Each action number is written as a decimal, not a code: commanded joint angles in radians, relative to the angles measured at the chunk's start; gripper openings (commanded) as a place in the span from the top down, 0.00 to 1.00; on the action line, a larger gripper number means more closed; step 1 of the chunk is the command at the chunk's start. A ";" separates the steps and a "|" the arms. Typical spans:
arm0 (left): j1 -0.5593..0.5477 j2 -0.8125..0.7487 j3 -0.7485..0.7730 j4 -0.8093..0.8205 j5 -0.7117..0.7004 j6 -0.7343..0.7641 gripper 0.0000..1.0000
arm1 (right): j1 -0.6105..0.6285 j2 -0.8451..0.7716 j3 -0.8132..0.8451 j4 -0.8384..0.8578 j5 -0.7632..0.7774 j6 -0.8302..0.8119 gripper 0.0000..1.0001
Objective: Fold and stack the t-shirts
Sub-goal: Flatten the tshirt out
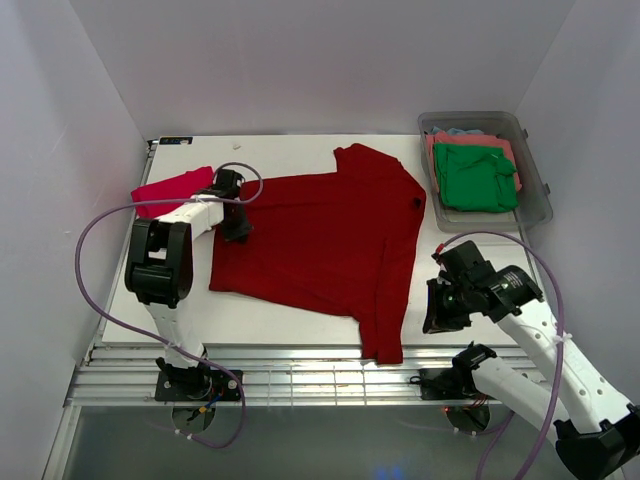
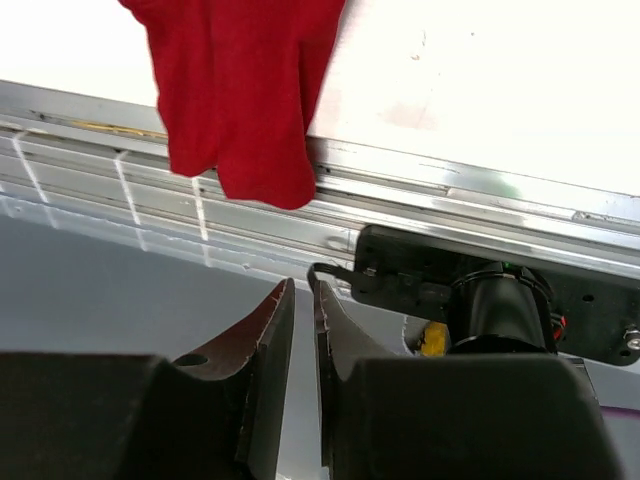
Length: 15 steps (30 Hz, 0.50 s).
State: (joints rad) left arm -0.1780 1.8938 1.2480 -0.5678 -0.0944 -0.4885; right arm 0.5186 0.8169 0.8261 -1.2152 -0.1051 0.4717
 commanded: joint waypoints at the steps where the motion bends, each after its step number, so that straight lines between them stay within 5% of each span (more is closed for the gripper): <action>1: 0.026 0.004 -0.021 -0.018 0.001 0.031 1.00 | 0.004 0.001 0.041 -0.038 -0.015 0.030 0.80; 9: 0.021 -0.147 -0.081 -0.018 0.065 0.039 1.00 | 0.006 0.149 0.024 0.314 -0.051 0.018 0.75; 15: 0.020 -0.251 -0.188 -0.053 0.071 0.039 1.00 | 0.008 0.312 0.102 0.407 -0.054 -0.033 0.75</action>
State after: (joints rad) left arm -0.1593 1.7405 1.1004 -0.5869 -0.0380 -0.4587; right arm 0.5194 1.0920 0.8616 -0.9108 -0.1417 0.4767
